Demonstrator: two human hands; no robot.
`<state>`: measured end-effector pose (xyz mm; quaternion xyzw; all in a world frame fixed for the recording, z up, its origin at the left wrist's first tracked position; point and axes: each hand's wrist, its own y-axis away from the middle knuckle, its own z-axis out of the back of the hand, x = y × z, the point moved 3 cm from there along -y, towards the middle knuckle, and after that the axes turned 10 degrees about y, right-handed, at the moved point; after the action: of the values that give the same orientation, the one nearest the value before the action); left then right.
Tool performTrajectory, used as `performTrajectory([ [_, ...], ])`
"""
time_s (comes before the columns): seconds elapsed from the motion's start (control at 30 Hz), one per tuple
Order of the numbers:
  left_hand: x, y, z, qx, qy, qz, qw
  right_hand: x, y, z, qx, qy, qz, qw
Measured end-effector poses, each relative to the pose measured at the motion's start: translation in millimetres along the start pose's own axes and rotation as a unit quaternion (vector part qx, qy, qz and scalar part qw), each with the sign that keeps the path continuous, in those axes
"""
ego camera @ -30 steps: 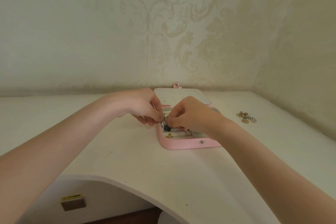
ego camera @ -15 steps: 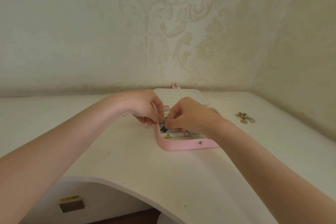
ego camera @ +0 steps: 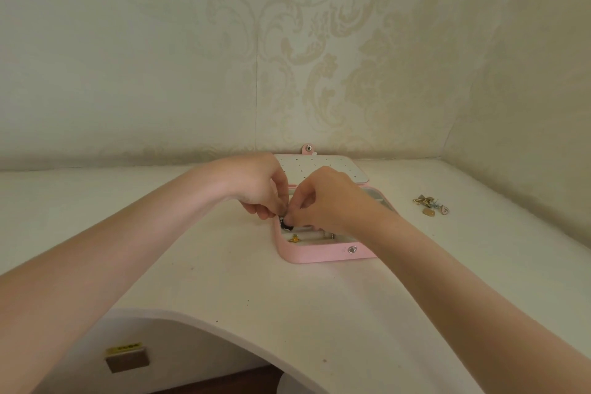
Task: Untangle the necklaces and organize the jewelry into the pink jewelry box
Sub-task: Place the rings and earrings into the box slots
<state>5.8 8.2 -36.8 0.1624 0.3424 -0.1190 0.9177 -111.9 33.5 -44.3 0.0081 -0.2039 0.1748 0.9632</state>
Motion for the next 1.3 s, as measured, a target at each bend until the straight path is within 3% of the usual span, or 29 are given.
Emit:
performTrajectory([
  [0.23, 0.5, 0.2, 0.0, 0.004, 0.006, 0.001, 1.0, 1.8, 2.3, -1.7, -0.023, 0.017, 0.019, 0.999],
  [0.6, -0.6, 0.6, -0.5, -0.001, 0.0, 0.004, 1.0, 4.4, -1.3, -4.5, 0.017, 0.021, -0.013, 1.0],
  [0.73, -0.9, 2.5, 0.9, 0.009, 0.013, 0.016, 1.0, -4.7, 4.5, 9.8, 0.03, -0.073, -0.035, 0.996],
  [0.87, -5.8, 2.2, 9.0, -0.009, 0.009, 0.01, 1.0, -37.3, 7.4, 39.0, -0.049, -0.132, -0.097, 0.985],
  [1.03, -31.5, -5.7, 6.3, -0.052, -0.008, -0.058, 0.997, -106.4, 13.5, 64.9, -0.176, 0.111, -0.184, 0.961],
  [1.2, -54.1, -11.5, -16.1, -0.04, -0.033, -0.113, 0.992, -158.3, 31.3, 51.5, -0.128, 0.198, -0.227, 0.945],
  [1.3, -56.8, -11.9, -21.6, -0.038, -0.045, -0.125, 0.99, -165.3, 34.3, 49.9, -0.146, 0.189, -0.223, 0.945],
])
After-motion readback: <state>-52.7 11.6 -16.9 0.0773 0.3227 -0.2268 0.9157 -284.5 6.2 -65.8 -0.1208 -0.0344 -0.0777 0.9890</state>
